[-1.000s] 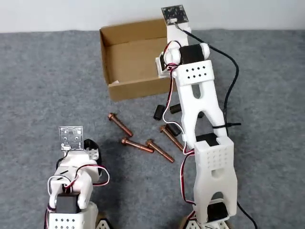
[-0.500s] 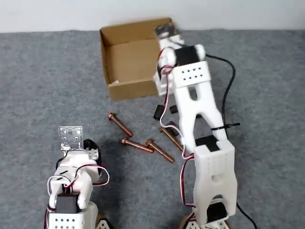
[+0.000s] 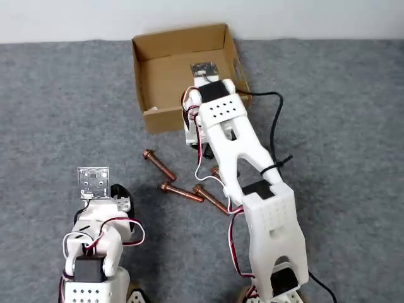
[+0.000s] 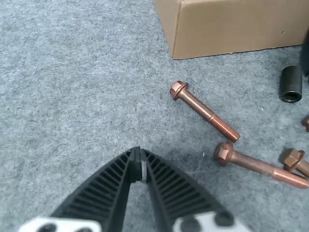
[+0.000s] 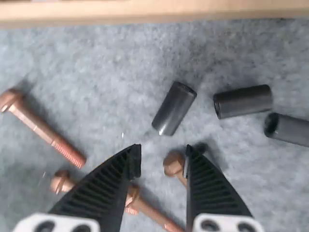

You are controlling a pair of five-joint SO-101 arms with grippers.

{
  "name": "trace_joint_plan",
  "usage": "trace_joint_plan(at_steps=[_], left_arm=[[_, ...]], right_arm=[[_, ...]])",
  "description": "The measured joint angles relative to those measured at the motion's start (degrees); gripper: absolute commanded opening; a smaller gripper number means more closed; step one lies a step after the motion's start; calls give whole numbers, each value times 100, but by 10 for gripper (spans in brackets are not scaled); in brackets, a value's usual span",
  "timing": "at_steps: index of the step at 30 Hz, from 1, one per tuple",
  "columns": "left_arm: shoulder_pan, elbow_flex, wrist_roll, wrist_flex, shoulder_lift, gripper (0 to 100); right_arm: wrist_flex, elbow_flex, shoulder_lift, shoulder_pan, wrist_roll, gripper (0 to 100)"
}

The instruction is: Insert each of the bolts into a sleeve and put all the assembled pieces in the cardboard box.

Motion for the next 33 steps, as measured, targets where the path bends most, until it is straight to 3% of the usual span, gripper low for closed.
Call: trace_joint_plan(at_steps=[19, 21, 24, 33], left_arm=[[0, 0, 0, 0, 0, 5], [0, 0, 0, 0, 0, 5], [0, 0, 0, 0, 0, 5], [0, 0, 0, 0, 0, 5]], right_arm=[[-870, -9, 993, 193, -79, 134], [-870, -97, 1108, 229, -79, 92], [-774, -360, 1284, 255, -79, 5], [325, -1354, 1521, 299, -88, 9]])
